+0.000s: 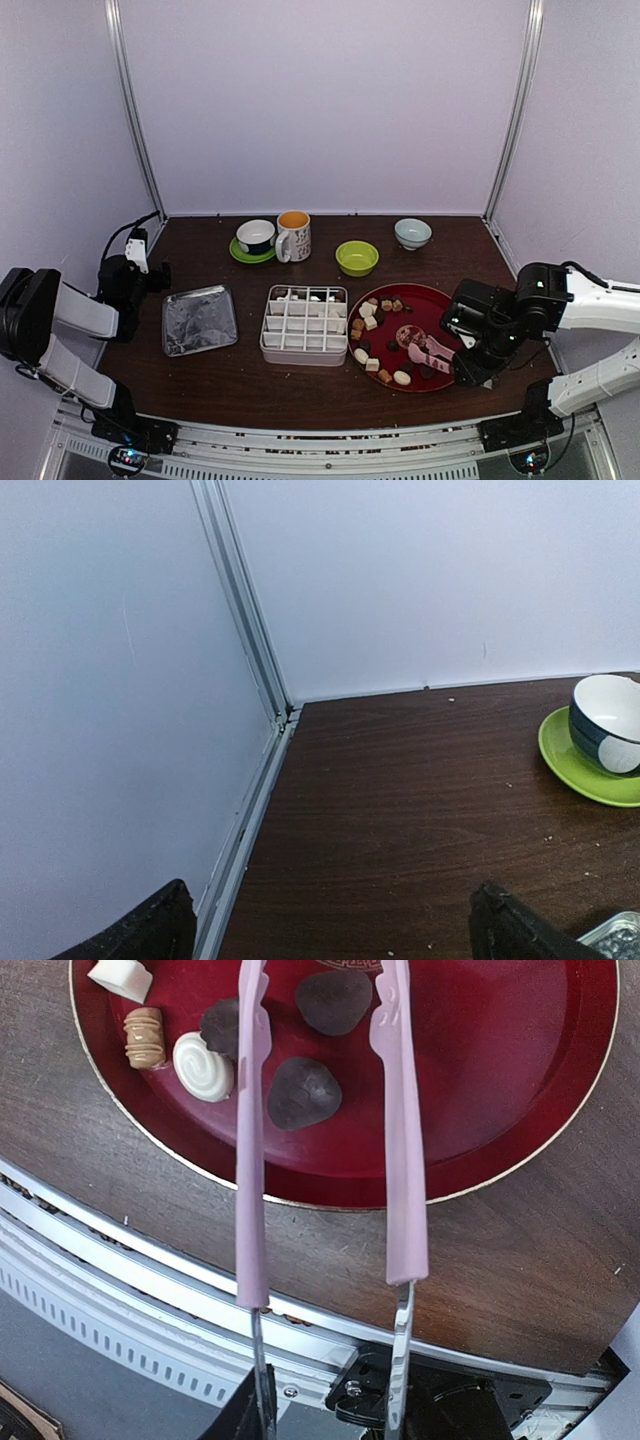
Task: Pack the chocolate
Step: Pick up the fake chocolate from the plate.
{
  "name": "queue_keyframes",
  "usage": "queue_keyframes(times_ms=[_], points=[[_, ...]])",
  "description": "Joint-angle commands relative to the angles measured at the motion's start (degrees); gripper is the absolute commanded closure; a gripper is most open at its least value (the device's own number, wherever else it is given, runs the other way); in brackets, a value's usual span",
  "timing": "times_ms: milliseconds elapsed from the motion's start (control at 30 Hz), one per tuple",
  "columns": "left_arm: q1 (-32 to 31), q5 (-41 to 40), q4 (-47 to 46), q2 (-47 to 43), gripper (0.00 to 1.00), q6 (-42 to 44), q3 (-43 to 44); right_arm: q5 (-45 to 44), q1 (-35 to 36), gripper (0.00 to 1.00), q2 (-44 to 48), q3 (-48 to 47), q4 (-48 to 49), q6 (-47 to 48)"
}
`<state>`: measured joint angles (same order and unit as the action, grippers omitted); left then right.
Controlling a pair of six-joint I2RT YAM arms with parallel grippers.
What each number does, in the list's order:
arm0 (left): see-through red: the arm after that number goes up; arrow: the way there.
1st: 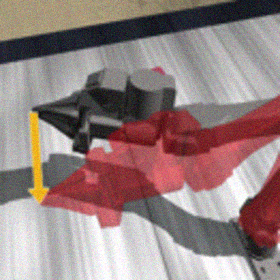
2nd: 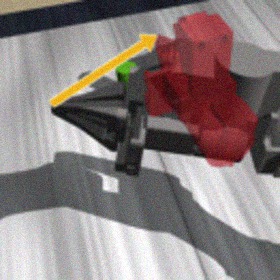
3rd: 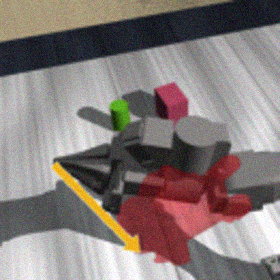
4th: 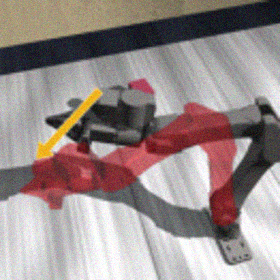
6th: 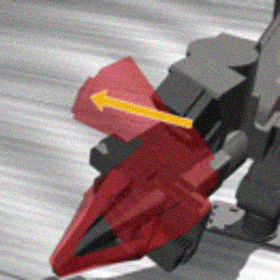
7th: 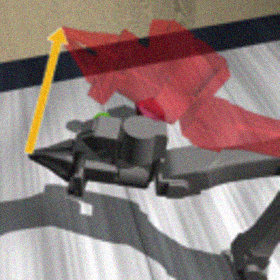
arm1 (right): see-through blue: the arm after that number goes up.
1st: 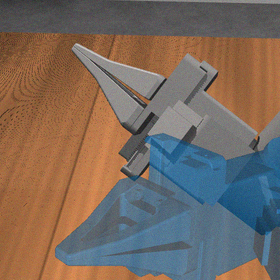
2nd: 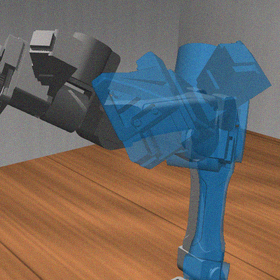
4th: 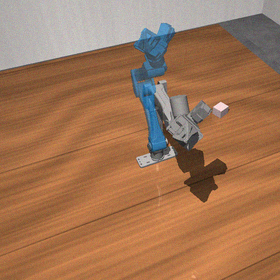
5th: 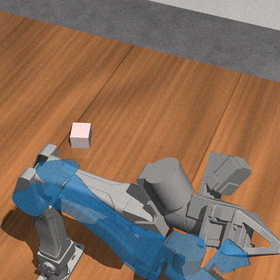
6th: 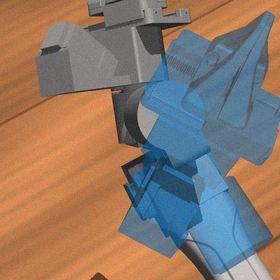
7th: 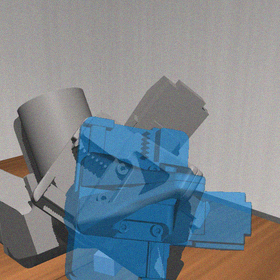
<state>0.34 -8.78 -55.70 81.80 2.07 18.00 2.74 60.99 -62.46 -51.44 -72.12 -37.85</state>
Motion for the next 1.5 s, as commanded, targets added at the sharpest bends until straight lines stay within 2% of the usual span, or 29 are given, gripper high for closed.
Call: queue_keyframes(times_ms=[0,567,700,1000,1100,1467], points=[[0.41,0.45,-3.28,-0.15,0.02,0.55,0.47,-1.68,-0.25,0.64,-0.59,1.24,0.74,0.31],[0.43,0.43,-3.36,-0.15,0.02,0.55,0.47,-3.42,-0.24,0.70,-3.34,0.07,1.71,1.65],[0.45,0.43,-3.25,-0.15,0.02,0.55,0.50,-5.11,-0.19,0.74,-2.50,-2.01,0.53,1.70],[0.41,0.43,-3.21,-0.15,0.02,0.57,0.46,-5.60,-0.22,0.76,-3.63,-9.27,2.24,4.58],[0.44,0.43,-3.25,-0.15,0.02,0.57,0.46,-5.20,-0.24,0.78,-5.71,-11.84,4.71,6.58],[0.45,0.47,-3.24,-0.15,0.02,0.53,0.46,1.79,0.31,0.79,-15.76,-19.80,18.93,10.83]])
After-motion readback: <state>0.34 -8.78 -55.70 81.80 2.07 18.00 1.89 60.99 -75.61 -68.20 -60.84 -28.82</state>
